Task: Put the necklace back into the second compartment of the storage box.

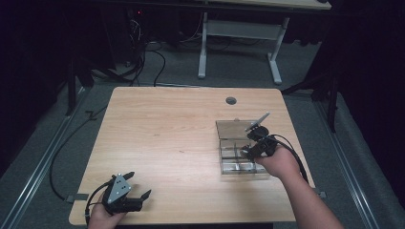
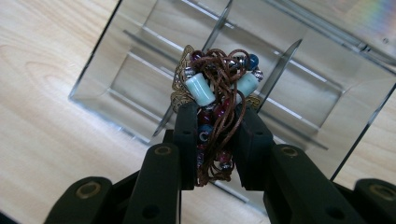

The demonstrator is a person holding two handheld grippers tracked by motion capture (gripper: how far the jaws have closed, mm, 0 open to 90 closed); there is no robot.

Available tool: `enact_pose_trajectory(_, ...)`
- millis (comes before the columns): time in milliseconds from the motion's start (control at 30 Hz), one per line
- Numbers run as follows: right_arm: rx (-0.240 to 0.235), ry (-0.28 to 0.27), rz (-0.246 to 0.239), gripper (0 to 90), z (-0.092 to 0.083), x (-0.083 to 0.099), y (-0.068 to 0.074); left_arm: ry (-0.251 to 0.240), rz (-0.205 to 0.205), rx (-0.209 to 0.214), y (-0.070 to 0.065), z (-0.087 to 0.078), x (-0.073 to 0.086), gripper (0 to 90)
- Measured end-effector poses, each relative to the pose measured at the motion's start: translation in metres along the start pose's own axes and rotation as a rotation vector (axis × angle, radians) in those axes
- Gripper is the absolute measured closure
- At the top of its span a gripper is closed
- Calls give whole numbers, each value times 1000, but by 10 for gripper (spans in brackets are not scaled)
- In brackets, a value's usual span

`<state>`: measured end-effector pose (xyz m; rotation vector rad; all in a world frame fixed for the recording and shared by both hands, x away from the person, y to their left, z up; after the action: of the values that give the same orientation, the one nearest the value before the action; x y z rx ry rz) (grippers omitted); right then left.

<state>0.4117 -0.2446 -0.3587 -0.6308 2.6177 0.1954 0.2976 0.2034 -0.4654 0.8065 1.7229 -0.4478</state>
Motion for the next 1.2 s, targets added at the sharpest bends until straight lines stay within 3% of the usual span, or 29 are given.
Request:
enact_pose_trajectory(300, 11, 19, -5, 736, 23, -11, -13, 2, 3, 1, 0, 0, 0, 130)
enact_pose_trajectory(600, 22, 34, 6, 736, 37, -17, -17, 3, 6, 6, 0, 0, 0, 130)
enact_pose_trajectory(800, 23, 72, 24, 736, 48, -21, -21, 4, 4, 8, 0, 0, 0, 130)
enact_pose_trajectory(1200, 18, 113, 6, 737, 63, -23, -23, 6, 12, 10, -1, 0, 0, 131)
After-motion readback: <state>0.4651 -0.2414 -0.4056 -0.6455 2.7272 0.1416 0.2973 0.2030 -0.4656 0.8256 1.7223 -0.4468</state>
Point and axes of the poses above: each handheld gripper's, and its own axes: z roughly forward along the jaws, x roughly out of its underside, y roughly to its left, the point moved 1 cm from there along z, roughly forward along the jaws, and after that the axes turned 14 degrees about -y, right-handed, at the moved point
